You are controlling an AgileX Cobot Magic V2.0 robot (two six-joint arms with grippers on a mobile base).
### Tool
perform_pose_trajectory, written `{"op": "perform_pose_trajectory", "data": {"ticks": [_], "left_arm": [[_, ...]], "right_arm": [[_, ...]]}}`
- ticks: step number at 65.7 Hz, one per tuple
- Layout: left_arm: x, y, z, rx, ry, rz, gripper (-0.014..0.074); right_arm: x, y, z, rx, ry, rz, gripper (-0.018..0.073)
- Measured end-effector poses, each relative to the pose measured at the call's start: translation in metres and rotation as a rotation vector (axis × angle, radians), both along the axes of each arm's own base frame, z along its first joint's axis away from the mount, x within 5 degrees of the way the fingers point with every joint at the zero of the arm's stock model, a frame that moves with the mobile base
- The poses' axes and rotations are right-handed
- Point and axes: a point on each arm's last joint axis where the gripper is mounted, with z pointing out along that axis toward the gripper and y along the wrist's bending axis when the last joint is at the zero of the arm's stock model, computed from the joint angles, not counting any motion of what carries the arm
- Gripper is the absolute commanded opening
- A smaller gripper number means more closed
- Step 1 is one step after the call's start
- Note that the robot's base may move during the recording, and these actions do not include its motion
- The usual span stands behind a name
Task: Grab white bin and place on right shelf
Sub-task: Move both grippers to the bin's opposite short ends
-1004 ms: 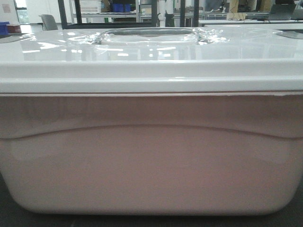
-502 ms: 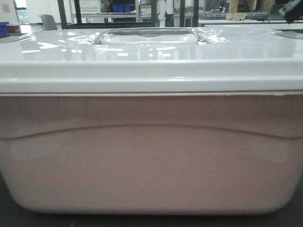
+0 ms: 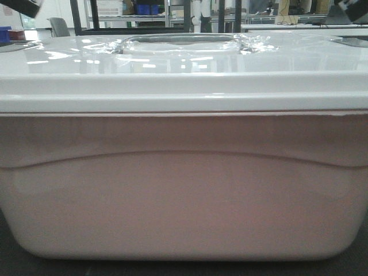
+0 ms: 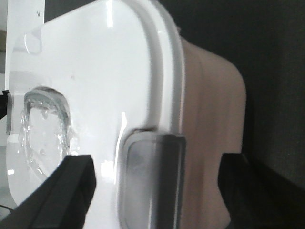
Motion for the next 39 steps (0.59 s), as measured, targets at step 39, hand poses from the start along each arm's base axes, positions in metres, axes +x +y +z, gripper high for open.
{"op": "perform_pose_trajectory", "data": {"ticks": [39], "left_arm": [[-0.003, -0.006, -0.002, 0.022, 0.005, -0.040, 0.0521]], "right_arm": [[-0.002, 0.017, -0.002, 0.008, 0.008, 0.070, 0.0622]]}}
